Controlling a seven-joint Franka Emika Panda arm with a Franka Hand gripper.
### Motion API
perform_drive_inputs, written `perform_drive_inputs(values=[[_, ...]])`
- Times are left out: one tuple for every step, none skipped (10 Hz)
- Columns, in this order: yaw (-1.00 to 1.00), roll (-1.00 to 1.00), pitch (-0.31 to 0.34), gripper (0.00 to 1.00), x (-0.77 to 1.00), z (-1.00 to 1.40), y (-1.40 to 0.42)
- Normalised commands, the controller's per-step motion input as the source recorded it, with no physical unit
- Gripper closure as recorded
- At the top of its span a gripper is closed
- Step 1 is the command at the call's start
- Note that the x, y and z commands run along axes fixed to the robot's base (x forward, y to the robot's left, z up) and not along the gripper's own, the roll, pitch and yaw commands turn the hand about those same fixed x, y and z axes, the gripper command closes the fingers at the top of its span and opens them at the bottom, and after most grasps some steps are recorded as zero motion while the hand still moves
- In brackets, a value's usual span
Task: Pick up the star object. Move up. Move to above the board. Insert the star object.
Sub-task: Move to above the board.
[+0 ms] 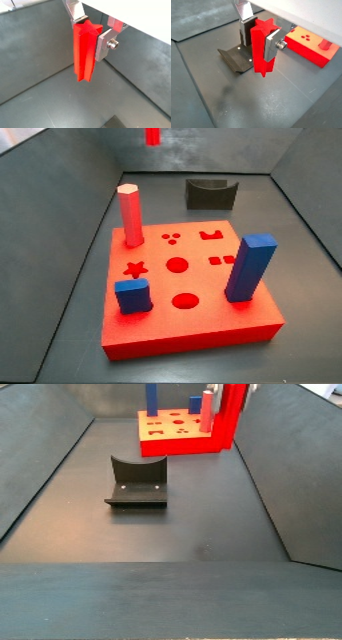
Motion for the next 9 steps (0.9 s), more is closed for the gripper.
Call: perform_drive_inputs(values=[[-0.01, 0.03, 0.092, 1.0, -0.07, 1.0, 0.09], [-0.01, 0.04, 0.091, 1.0, -0.05, 1.0, 0.08], [0.0, 0.03, 0.09, 1.0, -0.05, 1.0, 0.08], [0.01, 0.03, 0.086, 1.0, -0.04, 1.0, 0.07], [0.01, 0.03, 0.084, 1.0, -0.03, 0.93, 0.06], [0.01, 0.04, 0.084, 1.0, -0.01, 0.71, 0.04], [0.01, 0.04, 0.086, 1.0, -0.01, 0.54, 0.03], [0.01, 0.04, 0.088, 1.0, 0.0, 0.32, 0.02], [0.01, 0.04, 0.089, 1.0, 0.0, 0.21, 0.01]])
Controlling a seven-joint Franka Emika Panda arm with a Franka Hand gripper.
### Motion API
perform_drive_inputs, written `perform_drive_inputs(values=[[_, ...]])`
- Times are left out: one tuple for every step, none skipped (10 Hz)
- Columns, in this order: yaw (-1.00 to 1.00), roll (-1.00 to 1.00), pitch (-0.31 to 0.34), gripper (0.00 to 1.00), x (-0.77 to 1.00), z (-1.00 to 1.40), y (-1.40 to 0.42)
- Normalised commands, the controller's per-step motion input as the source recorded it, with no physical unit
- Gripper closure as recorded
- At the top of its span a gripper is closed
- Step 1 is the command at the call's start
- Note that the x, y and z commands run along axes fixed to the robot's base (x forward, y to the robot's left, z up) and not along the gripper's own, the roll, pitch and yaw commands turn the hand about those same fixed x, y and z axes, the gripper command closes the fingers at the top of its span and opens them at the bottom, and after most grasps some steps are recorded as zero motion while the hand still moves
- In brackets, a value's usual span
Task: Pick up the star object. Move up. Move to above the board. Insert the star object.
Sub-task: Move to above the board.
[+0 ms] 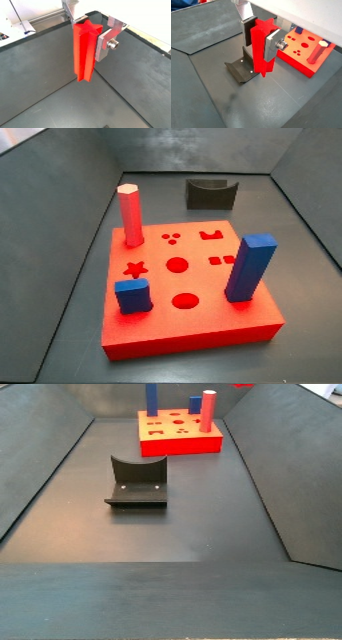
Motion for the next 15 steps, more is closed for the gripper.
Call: perform_drive_inputs(values=[[-0.67, 0.09, 0.252, 1.0, 0.14, 0.0, -1.0], [-0.59, 0.09, 0.232, 1.0, 0.14, 0.0, -1.0], [-0.39, 0.06, 0.186, 1.0, 0.14, 0.0, -1.0], [-0.23, 0.0, 0.146, 1.0, 0.15, 0.0, -1.0], [-0.11, -0.02, 0.131, 1.0, 0.15, 0.0, -1.0], [-0.05, -0.02, 0.125, 1.0, 0.16, 0.01, -1.0], [-0.02, -0.02, 0.125, 1.0, 0.17, 0.01, -1.0], [-0.01, -0.01, 0.126, 1.0, 0.18, 0.01, -1.0], [0.0, -0.01, 0.13, 1.0, 0.19, 0.01, -1.0], [0.0, 0.0, 0.131, 1.0, 0.2, 0.02, -1.0], [0.01, 0.0, 0.132, 1.0, 0.2, 0.02, -1.0], [0.0, 0.0, 0.135, 1.0, 0.22, 0.03, -1.0], [0.01, 0.0, 0.137, 1.0, 0.24, 0.04, -1.0], [0.01, 0.0, 0.14, 1.0, 0.25, 0.04, -1.0], [0.0, 0.0, 0.14, 1.0, 0.18, 0.04, -0.58]])
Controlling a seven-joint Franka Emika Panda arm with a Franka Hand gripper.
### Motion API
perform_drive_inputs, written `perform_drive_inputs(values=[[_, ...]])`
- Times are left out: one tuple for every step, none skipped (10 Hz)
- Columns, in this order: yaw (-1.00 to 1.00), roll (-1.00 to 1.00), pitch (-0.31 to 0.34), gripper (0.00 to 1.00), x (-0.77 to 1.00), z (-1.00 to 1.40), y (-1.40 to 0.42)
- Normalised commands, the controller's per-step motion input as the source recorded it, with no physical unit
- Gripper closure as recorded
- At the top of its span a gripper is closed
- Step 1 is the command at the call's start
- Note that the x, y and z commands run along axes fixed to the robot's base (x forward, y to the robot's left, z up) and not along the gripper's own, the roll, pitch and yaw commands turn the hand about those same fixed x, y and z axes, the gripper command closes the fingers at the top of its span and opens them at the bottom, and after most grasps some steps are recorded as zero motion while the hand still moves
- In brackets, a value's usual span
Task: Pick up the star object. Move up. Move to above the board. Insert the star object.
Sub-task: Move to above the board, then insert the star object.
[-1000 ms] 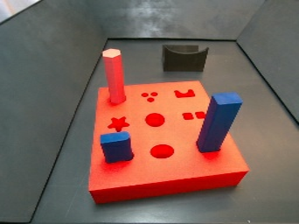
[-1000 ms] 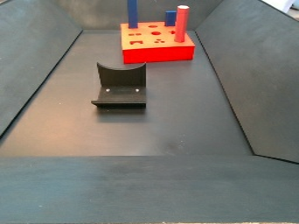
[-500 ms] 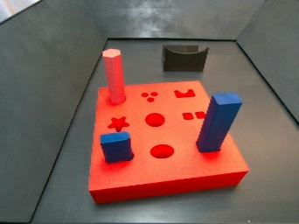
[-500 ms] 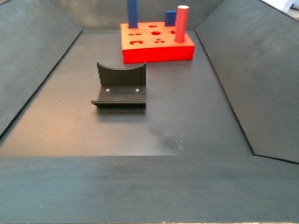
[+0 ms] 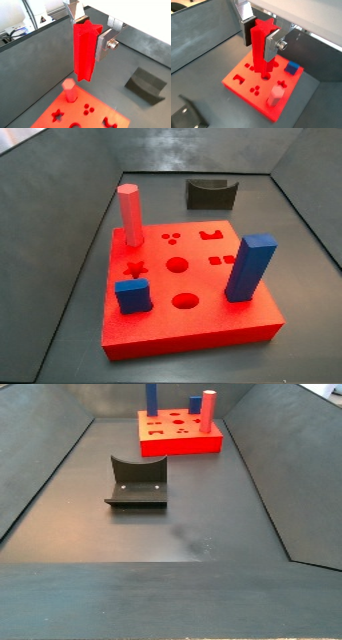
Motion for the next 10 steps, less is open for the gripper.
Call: perform_drive_inputs(values=[[0.01, 0.01, 0.131, 1.0, 0.15, 0.03, -0.43], [0.01, 0.02, 0.108, 1.0, 0.09, 0.03, -0.23], [0.0, 0.04, -0.067, 1.0, -0.15, -0.39, 0.0], [0.0, 0.06, -0.131, 1.0, -0.35, -0.46, 0.0], [0.0, 0.07, -0.116, 1.0, -0.17, -0.56, 0.0], [0.0, 0.06, -0.13, 1.0, -0.16, -0.63, 0.0], [0.0, 0.06, -0.18, 1.0, -0.29, -0.66, 0.0], [0.0, 0.06, -0.197, 1.0, -0.24, -0.68, 0.0], [0.0, 0.07, -0.164, 1.0, -0.11, -0.68, 0.0], [0.0, 0.1, -0.206, 1.0, -0.23, -0.63, -0.26]])
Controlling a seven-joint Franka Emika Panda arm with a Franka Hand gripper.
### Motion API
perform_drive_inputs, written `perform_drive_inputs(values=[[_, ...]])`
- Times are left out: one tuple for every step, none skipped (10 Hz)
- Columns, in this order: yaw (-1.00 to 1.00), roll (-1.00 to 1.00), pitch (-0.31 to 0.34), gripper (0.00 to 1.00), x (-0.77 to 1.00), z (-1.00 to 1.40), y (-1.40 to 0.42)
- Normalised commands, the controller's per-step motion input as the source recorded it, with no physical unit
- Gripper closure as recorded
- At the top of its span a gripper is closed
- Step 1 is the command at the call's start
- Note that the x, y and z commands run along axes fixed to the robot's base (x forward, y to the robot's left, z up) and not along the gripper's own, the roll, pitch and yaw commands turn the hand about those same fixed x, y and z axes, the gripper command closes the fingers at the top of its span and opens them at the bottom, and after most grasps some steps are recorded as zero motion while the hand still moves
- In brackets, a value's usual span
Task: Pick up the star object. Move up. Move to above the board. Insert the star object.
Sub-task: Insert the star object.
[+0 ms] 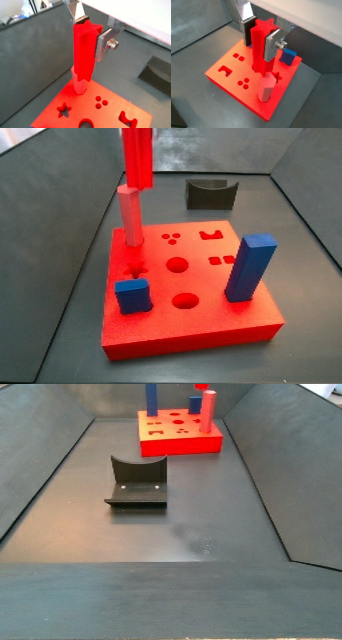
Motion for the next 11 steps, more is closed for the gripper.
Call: perform_drive_inputs(values=[[0.0, 0.1, -0.23, 1.0, -0.35, -0.56, -0.5], [0.02, 0.09, -0.173, 1.0, -0.2, -0.53, -0.54], [0.05, 0.09, -0.15, 1.0, -0.14, -0.49, -0.47], [0.05, 0.09, -0.113, 1.0, -0.09, -0.28, -0.45], [0.14, 0.11, -0.003, 1.0, 0.03, -0.05, -0.49], [0.19, 0.13, 0.0, 1.0, 0.03, -0.08, -0.52], [0.15, 0.11, -0.043, 1.0, 0.0, -0.18, -0.45], [0.09, 0.1, -0.059, 1.0, 0.0, -0.33, -0.31], [0.09, 0.11, -0.05, 1.0, 0.0, -0.5, -0.22], [0.07, 0.15, -0.031, 1.0, 0.0, -0.69, -0.16], [0.08, 0.14, -0.049, 1.0, 0.0, -0.79, -0.16]])
